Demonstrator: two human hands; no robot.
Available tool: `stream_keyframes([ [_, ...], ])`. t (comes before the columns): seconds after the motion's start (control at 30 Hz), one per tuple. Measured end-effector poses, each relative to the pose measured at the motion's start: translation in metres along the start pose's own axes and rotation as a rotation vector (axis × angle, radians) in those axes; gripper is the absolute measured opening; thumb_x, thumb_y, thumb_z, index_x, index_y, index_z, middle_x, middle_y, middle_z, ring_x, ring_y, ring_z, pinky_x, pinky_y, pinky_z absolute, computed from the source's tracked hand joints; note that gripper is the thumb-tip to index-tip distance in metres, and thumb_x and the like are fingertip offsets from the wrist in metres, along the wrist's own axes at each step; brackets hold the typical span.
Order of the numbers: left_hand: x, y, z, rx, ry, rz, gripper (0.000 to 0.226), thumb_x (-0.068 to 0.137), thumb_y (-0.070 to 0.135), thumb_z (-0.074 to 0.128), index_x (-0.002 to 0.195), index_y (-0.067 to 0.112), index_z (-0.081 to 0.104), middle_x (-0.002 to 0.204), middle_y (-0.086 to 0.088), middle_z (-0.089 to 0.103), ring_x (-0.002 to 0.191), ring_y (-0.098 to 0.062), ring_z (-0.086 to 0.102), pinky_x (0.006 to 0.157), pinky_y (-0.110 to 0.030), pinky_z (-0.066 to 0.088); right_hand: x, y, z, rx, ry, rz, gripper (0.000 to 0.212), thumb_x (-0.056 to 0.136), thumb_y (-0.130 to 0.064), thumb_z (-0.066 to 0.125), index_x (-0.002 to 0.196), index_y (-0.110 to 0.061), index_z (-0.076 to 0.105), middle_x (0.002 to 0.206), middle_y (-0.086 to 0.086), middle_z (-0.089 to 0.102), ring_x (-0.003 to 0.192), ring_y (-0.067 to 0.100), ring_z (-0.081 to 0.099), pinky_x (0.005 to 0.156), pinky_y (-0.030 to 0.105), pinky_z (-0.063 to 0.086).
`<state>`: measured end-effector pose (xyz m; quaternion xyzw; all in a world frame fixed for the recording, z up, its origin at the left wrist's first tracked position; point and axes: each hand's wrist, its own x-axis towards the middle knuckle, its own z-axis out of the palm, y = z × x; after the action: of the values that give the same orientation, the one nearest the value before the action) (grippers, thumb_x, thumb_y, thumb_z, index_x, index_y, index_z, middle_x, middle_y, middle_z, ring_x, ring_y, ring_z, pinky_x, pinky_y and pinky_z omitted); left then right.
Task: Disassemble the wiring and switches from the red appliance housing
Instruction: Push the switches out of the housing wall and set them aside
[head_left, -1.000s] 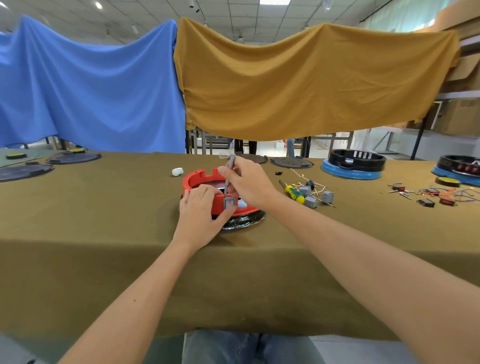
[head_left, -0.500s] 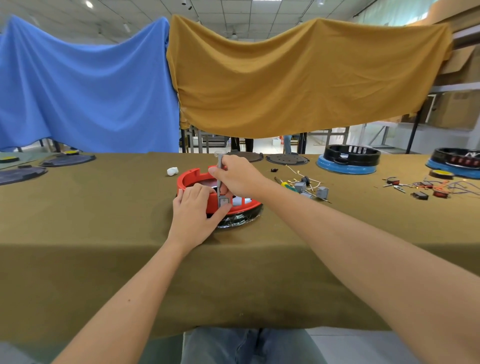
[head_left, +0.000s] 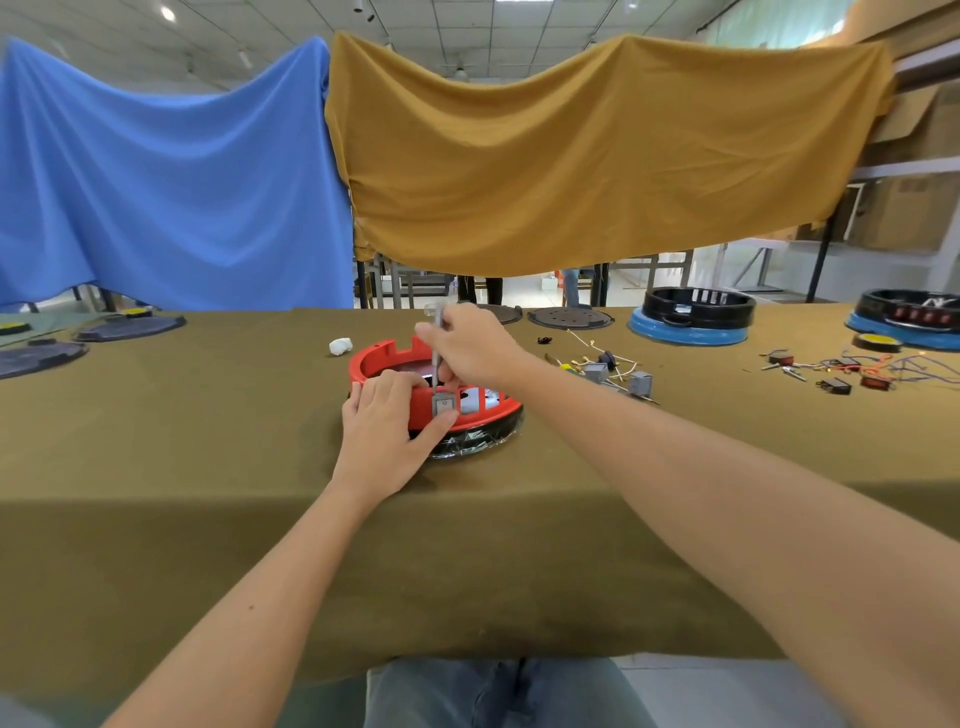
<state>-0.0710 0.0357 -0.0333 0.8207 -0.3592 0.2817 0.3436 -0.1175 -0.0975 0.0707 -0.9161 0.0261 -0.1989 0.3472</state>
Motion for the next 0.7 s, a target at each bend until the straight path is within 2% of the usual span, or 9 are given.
stream_keyframes([
  [0.07, -0.001, 0.001, -0.001, -0.056, 0.018, 0.006, 0.034, 0.093, 0.044, 0.061, 0.113, 0.019, 0.051, 0.108, 0.008, 0.052, 0.106, -0.017, 0.046, 0.103, -0.048, 0.034, -0.007, 0.013, -0.003, 0.111, 0.111, 0.001, 0.030, 0.105, -0.026, 0.046, 0.097, 0.002, 0.057, 0.066, 0.007, 0.066, 0.056, 0.016, 0.064, 0.070, 0.044, 0.061],
  [0.13, -0.002, 0.002, -0.001, -0.061, 0.038, 0.049, 0.029, 0.094, 0.042, 0.058, 0.107, 0.018, 0.051, 0.103, 0.006, 0.051, 0.098, -0.018, 0.046, 0.097, -0.045, 0.037, -0.012, 0.023, -0.007, 0.150, 0.154, -0.010, 0.029, 0.105, -0.027, 0.047, 0.095, -0.001, 0.056, 0.065, 0.005, 0.066, 0.057, 0.017, 0.065, 0.070, 0.045, 0.061],
  [0.27, -0.002, 0.001, -0.003, -0.064, 0.076, 0.121, 0.019, 0.094, 0.029, 0.064, 0.100, 0.014, 0.056, 0.109, 0.001, 0.049, 0.103, -0.020, 0.049, 0.097, -0.034, 0.031, -0.018, 0.024, -0.006, 0.090, 0.151, -0.077, 0.027, 0.105, -0.030, 0.049, 0.089, -0.009, 0.055, 0.062, 0.000, 0.066, 0.053, 0.011, 0.064, 0.061, 0.031, 0.058],
  [0.33, -0.003, 0.001, -0.002, -0.061, 0.082, 0.137, 0.016, 0.093, 0.025, 0.066, 0.099, 0.013, 0.058, 0.110, 0.000, 0.050, 0.106, -0.020, 0.050, 0.099, -0.030, 0.027, -0.018, 0.021, -0.003, 0.039, 0.145, -0.097, 0.027, 0.104, -0.033, 0.050, 0.088, -0.012, 0.055, 0.063, -0.001, 0.066, 0.055, 0.010, 0.065, 0.064, 0.033, 0.058],
  [0.47, -0.004, 0.002, -0.001, -0.067, 0.091, 0.152, 0.017, 0.092, 0.025, 0.067, 0.097, 0.012, 0.057, 0.109, 0.000, 0.052, 0.101, -0.015, 0.045, 0.092, -0.040, 0.042, -0.018, 0.017, -0.004, 0.019, 0.130, -0.088, 0.029, 0.103, -0.034, 0.052, 0.093, -0.008, 0.058, 0.071, 0.006, 0.069, 0.066, 0.023, 0.070, 0.076, 0.047, 0.059],
  [0.57, -0.004, 0.002, -0.001, -0.051, 0.100, 0.156, 0.016, 0.092, 0.024, 0.067, 0.096, 0.012, 0.057, 0.107, 0.000, 0.054, 0.097, -0.015, 0.044, 0.089, -0.043, 0.043, -0.019, 0.018, -0.004, 0.000, 0.137, -0.080, 0.031, 0.103, -0.034, 0.051, 0.094, -0.005, 0.058, 0.078, 0.013, 0.070, 0.075, 0.030, 0.069, 0.080, 0.052, 0.056],
  [0.7, -0.002, 0.002, -0.001, -0.017, 0.085, 0.166, 0.016, 0.093, 0.022, 0.065, 0.093, 0.010, 0.055, 0.101, -0.002, 0.054, 0.093, -0.023, 0.050, 0.089, -0.047, 0.042, -0.021, 0.017, -0.001, -0.023, 0.112, -0.070, 0.032, 0.103, -0.034, 0.052, 0.092, -0.005, 0.057, 0.083, 0.015, 0.070, 0.080, 0.034, 0.068, 0.083, 0.053, 0.054],
])
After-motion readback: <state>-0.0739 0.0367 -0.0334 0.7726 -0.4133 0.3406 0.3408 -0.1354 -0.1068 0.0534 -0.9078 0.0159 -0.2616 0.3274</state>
